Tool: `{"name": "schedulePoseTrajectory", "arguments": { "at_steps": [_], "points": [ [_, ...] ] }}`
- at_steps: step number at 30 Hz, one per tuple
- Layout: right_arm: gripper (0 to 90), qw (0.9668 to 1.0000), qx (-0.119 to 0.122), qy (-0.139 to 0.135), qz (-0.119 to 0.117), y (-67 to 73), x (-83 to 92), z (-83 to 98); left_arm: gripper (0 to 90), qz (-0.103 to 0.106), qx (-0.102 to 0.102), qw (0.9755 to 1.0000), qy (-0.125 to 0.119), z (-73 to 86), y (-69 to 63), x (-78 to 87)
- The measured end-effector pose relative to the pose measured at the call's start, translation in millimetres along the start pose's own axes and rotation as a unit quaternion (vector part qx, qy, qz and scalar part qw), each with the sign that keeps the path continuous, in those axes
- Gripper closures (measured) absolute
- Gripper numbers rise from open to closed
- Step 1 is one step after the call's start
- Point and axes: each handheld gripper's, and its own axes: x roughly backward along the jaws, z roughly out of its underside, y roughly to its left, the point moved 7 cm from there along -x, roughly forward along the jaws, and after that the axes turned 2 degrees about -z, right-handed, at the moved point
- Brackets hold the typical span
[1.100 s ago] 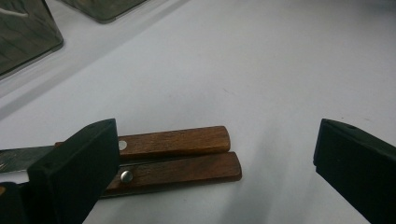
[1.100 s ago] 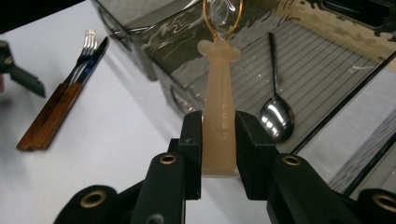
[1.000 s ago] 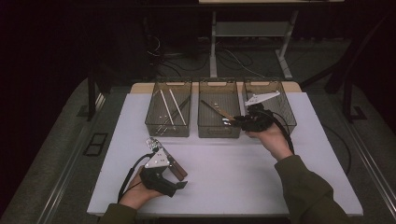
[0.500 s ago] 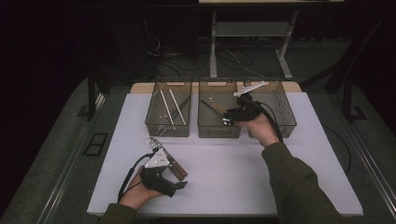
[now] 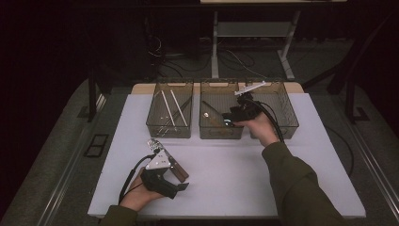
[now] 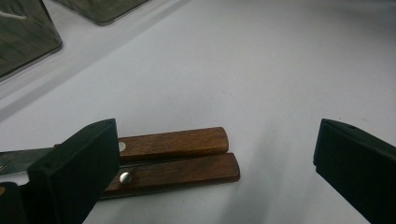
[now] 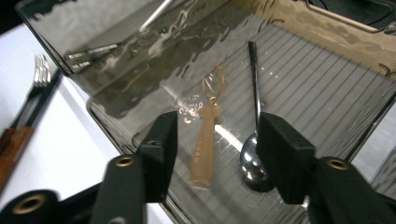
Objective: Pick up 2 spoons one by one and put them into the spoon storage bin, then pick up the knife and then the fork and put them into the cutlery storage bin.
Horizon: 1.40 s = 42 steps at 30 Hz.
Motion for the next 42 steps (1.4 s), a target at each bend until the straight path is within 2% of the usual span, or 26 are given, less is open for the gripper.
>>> {"name": "schedulePoseTrajectory", "arguments": {
  "at_steps": [5, 9, 14, 17, 22, 27, 33, 42],
  "points": [
    [39.0, 0.9998, 0.007, -0.016, -0.011, 4.0, 8.3, 0.5, 0.0, -0.001, 0.001, 1.0, 0.001, 0.1, 0.3, 0.1],
    [37.7, 0.9994, 0.014, -0.026, -0.019, 5.2, 16.2, 6.4, 0.0, 0.0, 0.0, 1.0, 0.001, 0.2, 0.1, -0.1],
    [33.5, 0.9987, 0.01, -0.04, -0.03, 6.2, 28.3, 17.2, 0.0, -0.001, 0.001, 1.0, 0.001, 0.3, 0.2, 0.2],
    [29.5, 0.9978, 0.01, -0.058, -0.029, 6.6, 38.3, 24.8, 0.0, -0.003, 0.001, 1.0, 0.001, 0.4, 0.5, 0.3],
    [25.7, 0.997, 0.012, -0.069, -0.032, 9.6, 53.6, 40.1, 0.0, -0.003, 0.001, 1.0, 0.003, 0.8, 1.1, -0.1],
    [19.6, 0.9952, -0.002, -0.094, -0.028, 10.4, 67.7, 56.5, 0.0, -0.004, 0.002, 1.0, 0.003, 0.8, 1.5, 0.4],
    [17.7, 0.9957, 0.008, -0.088, -0.027, 16.0, 77.0, 83.8, 0.0, -0.006, 0.002, 1.0, 0.003, 0.5, 1.1, 0.1],
    [17.6, 0.9965, 0.021, -0.079, -0.019, 24.8, 85.5, 114.7, 0.0, -0.006, 0.0, 1.0, 0.002, -0.2, 0.8, 1.1]
  ]
}}
